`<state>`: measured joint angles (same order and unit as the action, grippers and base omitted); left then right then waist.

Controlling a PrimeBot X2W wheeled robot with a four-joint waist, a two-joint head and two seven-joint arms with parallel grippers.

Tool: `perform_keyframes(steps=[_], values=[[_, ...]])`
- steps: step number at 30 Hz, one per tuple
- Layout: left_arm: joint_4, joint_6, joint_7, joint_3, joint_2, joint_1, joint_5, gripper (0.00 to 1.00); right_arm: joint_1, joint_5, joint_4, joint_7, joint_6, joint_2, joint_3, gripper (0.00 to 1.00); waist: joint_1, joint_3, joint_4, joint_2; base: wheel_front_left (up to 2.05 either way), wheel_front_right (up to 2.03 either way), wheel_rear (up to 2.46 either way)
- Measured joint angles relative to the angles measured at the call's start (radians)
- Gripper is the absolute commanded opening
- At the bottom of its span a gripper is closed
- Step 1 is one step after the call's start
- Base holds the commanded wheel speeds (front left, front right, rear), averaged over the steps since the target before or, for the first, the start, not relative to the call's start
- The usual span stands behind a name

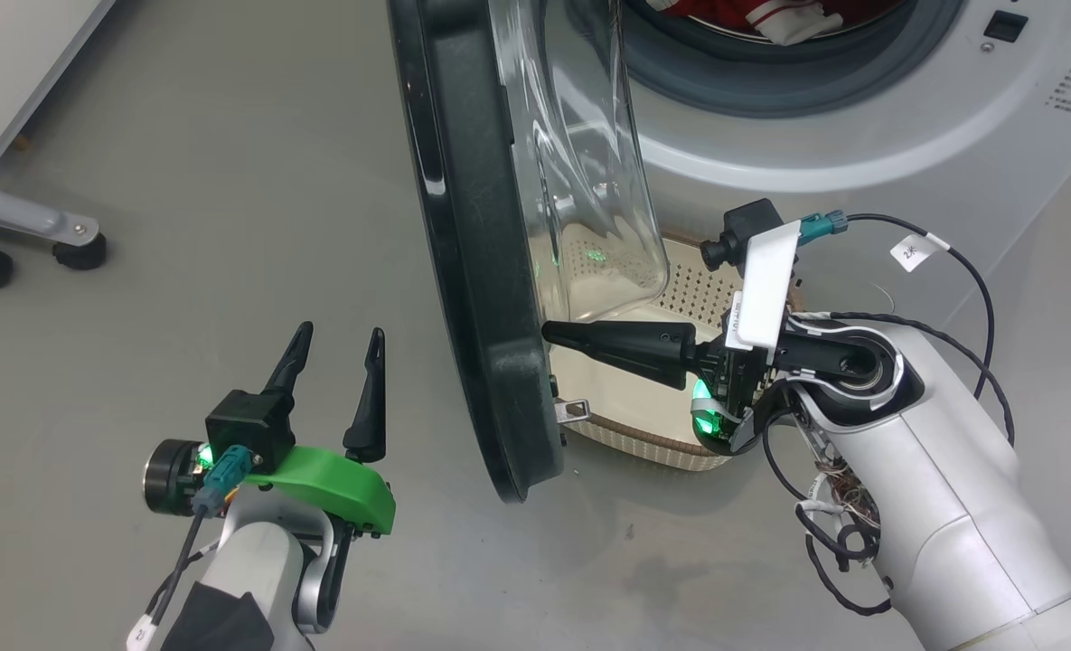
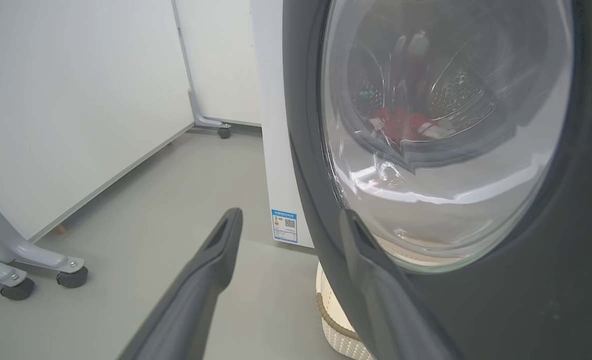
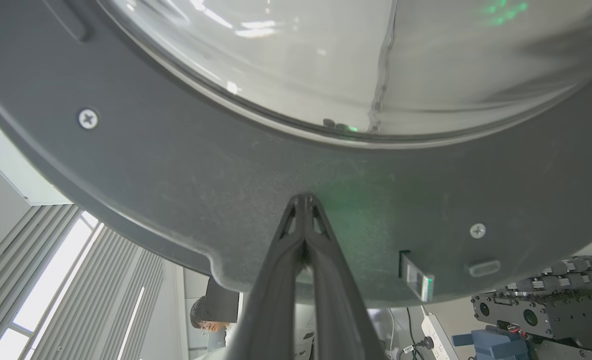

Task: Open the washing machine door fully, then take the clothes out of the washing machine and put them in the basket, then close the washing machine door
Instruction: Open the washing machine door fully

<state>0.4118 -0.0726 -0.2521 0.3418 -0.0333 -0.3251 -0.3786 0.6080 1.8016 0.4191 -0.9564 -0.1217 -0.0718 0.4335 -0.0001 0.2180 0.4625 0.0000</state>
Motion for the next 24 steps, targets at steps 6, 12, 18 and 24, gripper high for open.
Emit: perform_keyframes(steps=[6,12,18,24], values=[[-0.004,0.000,0.000,-0.001,0.000,0.000,-0.001,1.00,-0.006,0.002,-0.004,0.031,0.000,0.002,0.015,0.00,0.0000,-0.003,0.005,0.0000,0.00,0.00,0.00],[-0.009,-0.003,0.000,-0.010,0.000,0.002,-0.007,1.00,-0.042,0.026,-0.008,0.079,0.000,0.004,-0.008,0.00,0.0000,-0.006,0.002,0.0000,0.00,0.00,0.00],[-0.015,-0.003,0.000,-0.012,0.000,0.004,-0.008,1.00,-0.090,0.029,-0.040,0.171,0.000,0.007,-0.105,0.00,0.0001,-0.010,-0.007,0.0000,0.00,0.00,0.00],[-0.019,-0.006,0.000,-0.019,0.000,0.005,-0.008,1.00,-0.154,0.004,-0.096,0.285,0.000,0.003,-0.203,1.00,0.0001,-0.009,-0.018,0.0000,0.00,0.00,0.00]])
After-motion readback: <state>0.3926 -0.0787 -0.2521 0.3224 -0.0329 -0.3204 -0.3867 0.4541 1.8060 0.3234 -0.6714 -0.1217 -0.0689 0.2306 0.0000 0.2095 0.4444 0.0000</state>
